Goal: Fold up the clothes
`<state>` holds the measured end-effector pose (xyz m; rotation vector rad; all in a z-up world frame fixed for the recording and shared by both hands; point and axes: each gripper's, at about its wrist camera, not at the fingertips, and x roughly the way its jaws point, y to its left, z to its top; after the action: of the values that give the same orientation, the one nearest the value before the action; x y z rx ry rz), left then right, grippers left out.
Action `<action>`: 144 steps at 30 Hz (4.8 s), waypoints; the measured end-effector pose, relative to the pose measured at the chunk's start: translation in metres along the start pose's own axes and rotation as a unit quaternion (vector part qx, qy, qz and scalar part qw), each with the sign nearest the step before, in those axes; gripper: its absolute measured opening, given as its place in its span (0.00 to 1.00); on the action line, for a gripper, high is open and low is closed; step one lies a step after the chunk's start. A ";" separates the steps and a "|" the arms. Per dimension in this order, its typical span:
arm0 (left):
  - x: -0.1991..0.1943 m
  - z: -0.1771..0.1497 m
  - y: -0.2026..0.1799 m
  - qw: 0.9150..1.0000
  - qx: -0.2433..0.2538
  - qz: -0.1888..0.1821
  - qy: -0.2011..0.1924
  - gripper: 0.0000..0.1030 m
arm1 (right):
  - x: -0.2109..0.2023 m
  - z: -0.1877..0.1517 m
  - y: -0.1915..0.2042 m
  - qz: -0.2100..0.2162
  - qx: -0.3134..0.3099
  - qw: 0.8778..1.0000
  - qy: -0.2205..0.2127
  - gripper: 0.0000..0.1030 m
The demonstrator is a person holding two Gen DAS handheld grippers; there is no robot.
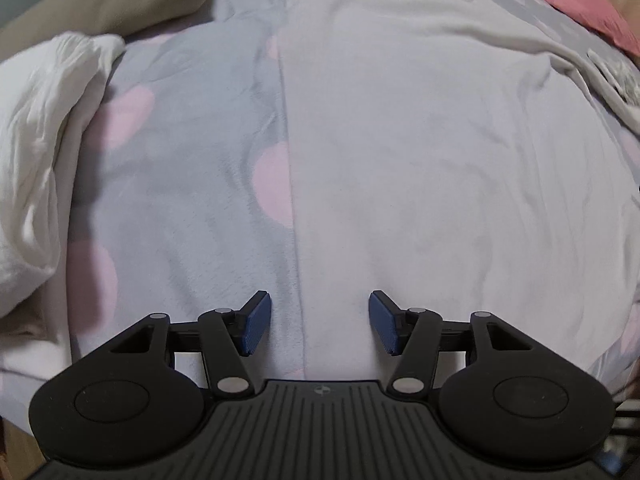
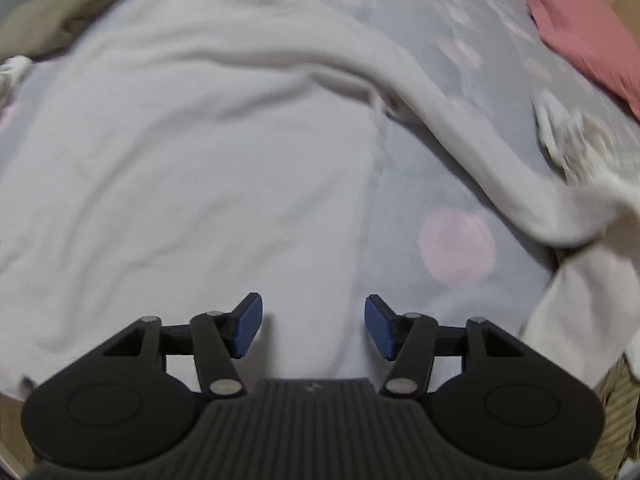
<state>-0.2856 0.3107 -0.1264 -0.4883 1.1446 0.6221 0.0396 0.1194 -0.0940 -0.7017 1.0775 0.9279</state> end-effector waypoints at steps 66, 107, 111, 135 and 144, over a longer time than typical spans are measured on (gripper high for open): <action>-0.173 0.030 0.086 0.979 -0.041 0.143 -0.139 0.04 | -0.020 -0.014 -0.086 -0.071 0.064 0.995 -0.013 0.08; -0.029 -0.010 -0.063 0.988 0.118 -0.095 0.029 0.50 | -0.024 -0.041 -0.098 0.006 0.067 0.998 -0.001 0.44; -0.017 -0.012 -0.074 0.986 0.126 -0.099 0.041 0.44 | -0.018 -0.042 -0.088 0.005 0.049 0.999 0.007 0.44; -0.149 0.016 -0.023 0.984 0.087 -0.151 -0.027 0.05 | -0.131 -0.034 -0.064 0.130 0.037 0.990 -0.043 0.14; -0.130 -0.017 -0.012 0.984 0.107 -0.128 0.066 0.05 | -0.110 -0.065 -0.020 0.143 -0.038 0.988 0.047 0.14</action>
<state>-0.3257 0.2640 -0.0095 -0.4871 1.2331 0.2437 0.0100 0.0247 -0.0110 -0.6693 1.2524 1.1967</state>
